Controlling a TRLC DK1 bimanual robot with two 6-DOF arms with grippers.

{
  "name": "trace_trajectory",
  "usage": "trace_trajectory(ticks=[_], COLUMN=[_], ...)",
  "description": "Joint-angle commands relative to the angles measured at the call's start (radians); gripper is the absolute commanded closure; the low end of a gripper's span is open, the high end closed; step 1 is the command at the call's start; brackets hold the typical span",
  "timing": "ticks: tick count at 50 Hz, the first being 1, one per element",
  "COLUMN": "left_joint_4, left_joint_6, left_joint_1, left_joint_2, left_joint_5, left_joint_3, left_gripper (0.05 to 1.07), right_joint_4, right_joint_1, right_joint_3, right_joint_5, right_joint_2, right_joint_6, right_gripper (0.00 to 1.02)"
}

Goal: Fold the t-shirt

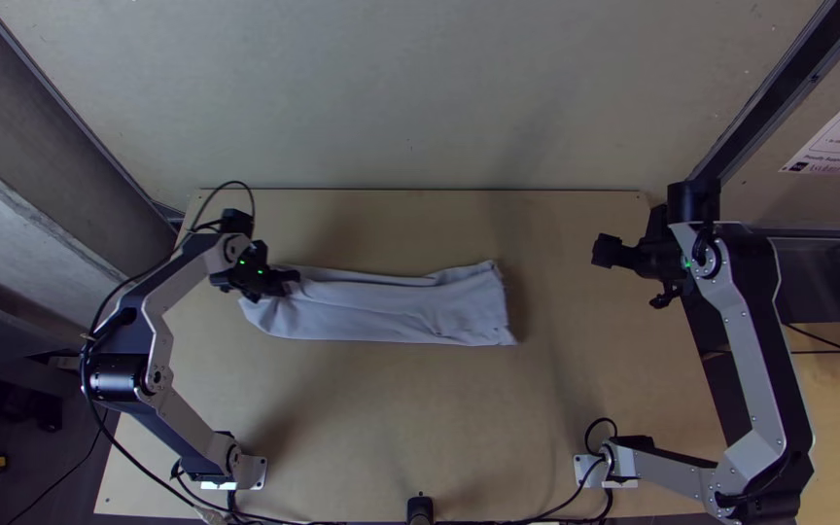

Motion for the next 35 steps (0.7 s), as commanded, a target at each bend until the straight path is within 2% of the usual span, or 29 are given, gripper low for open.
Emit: trace_trajectory(ticks=[1,14,21,28,35], left_joint_4=[-0.037,-0.057,-0.06,-0.104,-0.195], left_joint_6=[0.109,0.338,0.436,0.465,0.422], left_joint_1=[0.069,0.229,0.272,0.231,0.112], left_joint_2=[-0.05,-0.101,-0.121,-0.17,-0.207], left_joint_5=[-0.067,-0.212,-0.298,-0.409,-0.51], left_joint_3=[0.05,0.111,0.122,0.128,0.145], left_gripper=[1.05,1.05,1.05,1.05,1.05], right_joint_4=[0.034,0.064,0.082,0.09,0.091], right_joint_1=[0.002,-0.013,-0.025,-0.025,-0.022], right_joint_3=[-0.055,-0.106,-0.12,-0.138,-0.143], right_joint_5=[0.022,0.028,0.028,0.028,0.027], right_joint_2=[-0.035,-0.045,-0.045,-0.045,-0.047], right_joint_6=[0.013,-0.004,-0.01,-0.011,-0.011], right_gripper=[0.03,0.03,0.03,0.03,0.03])
